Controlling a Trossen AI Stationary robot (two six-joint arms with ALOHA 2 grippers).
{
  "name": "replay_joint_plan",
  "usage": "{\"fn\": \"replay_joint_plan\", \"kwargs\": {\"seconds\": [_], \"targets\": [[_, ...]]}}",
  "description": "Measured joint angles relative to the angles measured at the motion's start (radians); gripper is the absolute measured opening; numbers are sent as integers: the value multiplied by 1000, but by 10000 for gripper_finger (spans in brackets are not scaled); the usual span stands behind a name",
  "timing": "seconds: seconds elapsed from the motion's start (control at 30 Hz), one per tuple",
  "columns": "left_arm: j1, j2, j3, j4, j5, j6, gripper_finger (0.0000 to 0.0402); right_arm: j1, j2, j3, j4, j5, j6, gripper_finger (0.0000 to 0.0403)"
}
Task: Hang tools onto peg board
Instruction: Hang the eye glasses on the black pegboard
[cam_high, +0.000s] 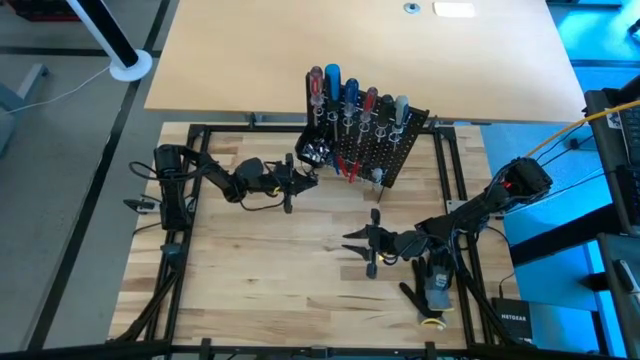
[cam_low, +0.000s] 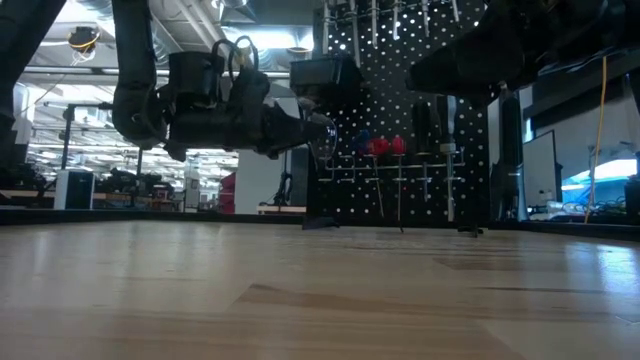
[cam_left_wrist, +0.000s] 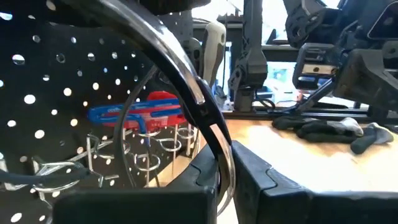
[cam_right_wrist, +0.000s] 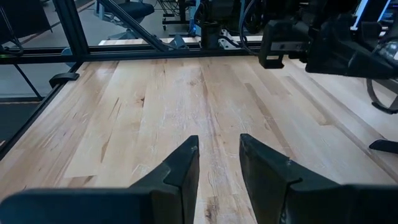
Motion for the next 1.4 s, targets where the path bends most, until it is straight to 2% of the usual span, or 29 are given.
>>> {"fn": "replay_joint_plan", "kwargs": {"seconds": [0.57, 1.0, 1.2, 1.4], "targets": [[0, 0, 21, -22, -31, 30, 12, 0, 0, 0, 0, 0, 3, 115], [1, 0, 30, -143, -33, 71, 15, 0, 0, 0, -6, -9, 15, 115], [-4, 0, 55, -230, 20, 78, 16, 0, 0, 0, -6, -10, 15, 115], [-4, 0, 72, -298, 24, 82, 16, 0, 0, 0, -7, -10, 15, 115]]}}
